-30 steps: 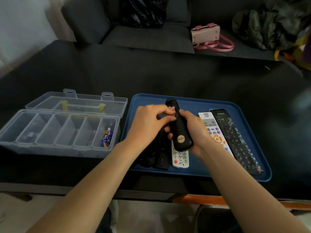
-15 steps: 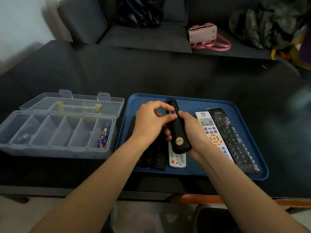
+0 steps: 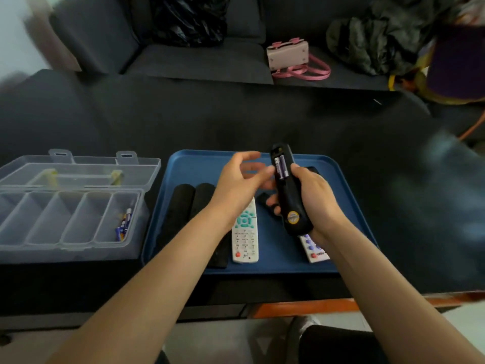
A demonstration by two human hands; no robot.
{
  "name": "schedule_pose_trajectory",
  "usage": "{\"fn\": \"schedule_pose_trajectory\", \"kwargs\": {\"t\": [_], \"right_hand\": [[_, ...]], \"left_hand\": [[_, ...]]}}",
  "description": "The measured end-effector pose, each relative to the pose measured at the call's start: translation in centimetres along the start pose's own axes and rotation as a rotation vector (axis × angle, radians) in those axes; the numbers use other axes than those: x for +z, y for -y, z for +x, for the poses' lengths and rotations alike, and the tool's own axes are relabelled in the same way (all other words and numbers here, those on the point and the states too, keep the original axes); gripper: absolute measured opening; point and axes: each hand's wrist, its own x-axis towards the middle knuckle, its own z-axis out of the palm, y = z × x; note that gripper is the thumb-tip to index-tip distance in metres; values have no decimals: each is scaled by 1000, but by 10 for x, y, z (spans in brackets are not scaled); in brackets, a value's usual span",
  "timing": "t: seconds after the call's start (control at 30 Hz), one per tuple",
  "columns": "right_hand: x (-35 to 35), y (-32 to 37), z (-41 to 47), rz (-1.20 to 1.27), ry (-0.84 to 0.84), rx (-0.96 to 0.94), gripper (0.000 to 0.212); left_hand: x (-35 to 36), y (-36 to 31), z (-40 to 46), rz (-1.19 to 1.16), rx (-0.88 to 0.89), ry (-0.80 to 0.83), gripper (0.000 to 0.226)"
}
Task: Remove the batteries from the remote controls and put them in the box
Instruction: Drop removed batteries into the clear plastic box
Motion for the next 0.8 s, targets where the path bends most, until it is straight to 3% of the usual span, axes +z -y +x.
{"fn": "schedule_pose_trajectory", "kwargs": {"t": [0.1, 0.17, 0.3, 0.5, 0.6, 0.7, 0.8], "right_hand": [[-14, 5, 1, 51, -70, 91, 28], [-17, 2, 0, 15, -70, 119, 28], [-18, -2, 0, -75, -38, 131, 32], [-19, 0, 0, -35, -30, 136, 27], [-19, 2, -2, 0, -35, 105, 26], [-16, 4, -3, 61, -27, 112, 29], [-11, 7, -5, 79, 50, 150, 29]], "left_hand": [[5, 13, 6, 642, 318, -46, 31], [3, 20, 6, 992, 401, 43, 32], [6, 21, 4, 1281, 404, 272, 25], [7, 17, 5, 1237, 444, 191, 28], [1, 12, 2, 1117, 453, 30, 13], [-9, 6, 0, 804, 325, -119, 7], [-13, -2, 0, 461, 95, -151, 8]]}}
